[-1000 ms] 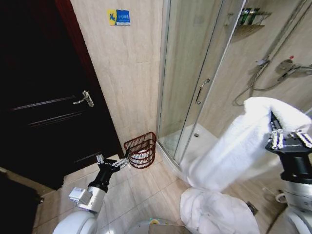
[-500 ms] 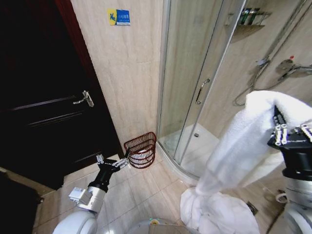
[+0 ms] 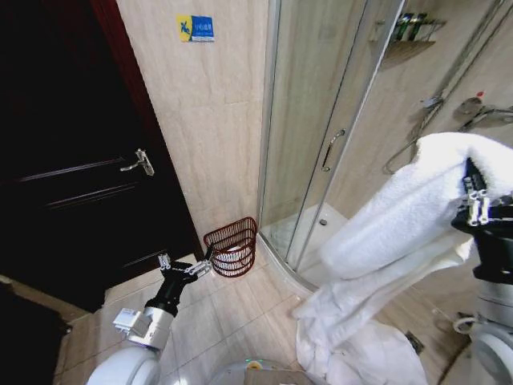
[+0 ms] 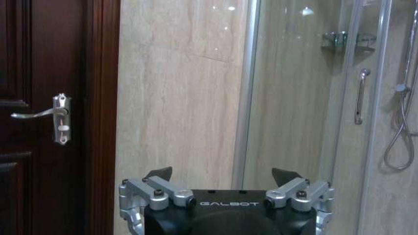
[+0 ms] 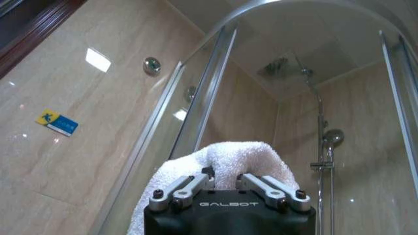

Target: Discard the used towel into the hamper.

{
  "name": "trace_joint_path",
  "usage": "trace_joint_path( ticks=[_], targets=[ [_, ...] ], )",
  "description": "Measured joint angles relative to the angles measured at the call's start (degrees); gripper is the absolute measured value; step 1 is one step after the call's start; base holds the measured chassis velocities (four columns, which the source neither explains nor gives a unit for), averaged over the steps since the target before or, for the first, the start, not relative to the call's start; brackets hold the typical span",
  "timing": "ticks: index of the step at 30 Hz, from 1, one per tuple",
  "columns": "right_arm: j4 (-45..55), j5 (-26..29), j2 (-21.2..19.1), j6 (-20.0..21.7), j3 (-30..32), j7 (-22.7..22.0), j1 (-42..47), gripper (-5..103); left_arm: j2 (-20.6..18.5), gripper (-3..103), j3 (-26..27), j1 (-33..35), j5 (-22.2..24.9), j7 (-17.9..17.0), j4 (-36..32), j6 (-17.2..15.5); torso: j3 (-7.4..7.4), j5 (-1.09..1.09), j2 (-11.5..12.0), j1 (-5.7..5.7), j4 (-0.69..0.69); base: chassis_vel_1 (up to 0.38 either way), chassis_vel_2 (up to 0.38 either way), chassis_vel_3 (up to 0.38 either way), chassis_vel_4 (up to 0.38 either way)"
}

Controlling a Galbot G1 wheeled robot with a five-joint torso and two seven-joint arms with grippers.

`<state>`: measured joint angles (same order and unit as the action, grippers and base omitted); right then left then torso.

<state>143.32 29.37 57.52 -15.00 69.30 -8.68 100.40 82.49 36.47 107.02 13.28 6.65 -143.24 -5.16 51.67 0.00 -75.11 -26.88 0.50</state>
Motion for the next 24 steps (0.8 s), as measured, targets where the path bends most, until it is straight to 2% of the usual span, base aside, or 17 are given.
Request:
trace_joint_path(
  ticks=[24],
  targets=[
    [-0.07,-0.19,1.95,-0.08,0.65,-0.40,0.55,10,0.00,99,0.00,0.00,0.00,0.00,0.00,0.00,0.00,0.00,0.00,0.00,0.00,0.000,0.000,0.000,0.000]
  ],
)
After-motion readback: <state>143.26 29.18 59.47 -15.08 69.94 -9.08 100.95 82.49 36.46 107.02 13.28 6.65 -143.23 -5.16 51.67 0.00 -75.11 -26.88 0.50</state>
